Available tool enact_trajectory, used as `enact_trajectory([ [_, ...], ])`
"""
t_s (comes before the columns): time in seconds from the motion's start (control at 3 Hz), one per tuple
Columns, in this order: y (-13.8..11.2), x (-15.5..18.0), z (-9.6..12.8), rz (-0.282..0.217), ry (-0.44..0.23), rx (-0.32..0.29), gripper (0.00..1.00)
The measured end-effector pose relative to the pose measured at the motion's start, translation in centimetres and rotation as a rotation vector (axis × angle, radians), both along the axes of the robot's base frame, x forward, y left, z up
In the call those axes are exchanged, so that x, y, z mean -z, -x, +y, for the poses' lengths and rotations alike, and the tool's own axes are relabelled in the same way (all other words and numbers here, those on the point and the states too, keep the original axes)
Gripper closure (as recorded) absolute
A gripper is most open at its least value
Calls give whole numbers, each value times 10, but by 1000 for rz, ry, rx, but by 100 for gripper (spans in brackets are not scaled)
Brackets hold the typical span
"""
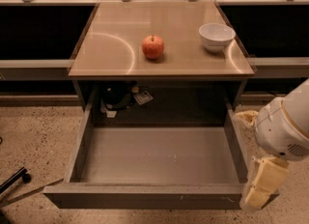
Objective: Close top drawer
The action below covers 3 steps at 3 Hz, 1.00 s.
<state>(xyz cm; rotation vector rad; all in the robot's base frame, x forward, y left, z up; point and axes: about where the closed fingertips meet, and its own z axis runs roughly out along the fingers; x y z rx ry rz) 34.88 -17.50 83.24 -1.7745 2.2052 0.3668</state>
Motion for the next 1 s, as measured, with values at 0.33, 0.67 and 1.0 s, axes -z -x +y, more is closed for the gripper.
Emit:
enact_trajectory([
  [0.33,36,13,22,27,-50,-9,0],
  [0.67,62,35,51,89,-136,-31,0],
  [1.0,75,56,80,149,-210,-70,0],
])
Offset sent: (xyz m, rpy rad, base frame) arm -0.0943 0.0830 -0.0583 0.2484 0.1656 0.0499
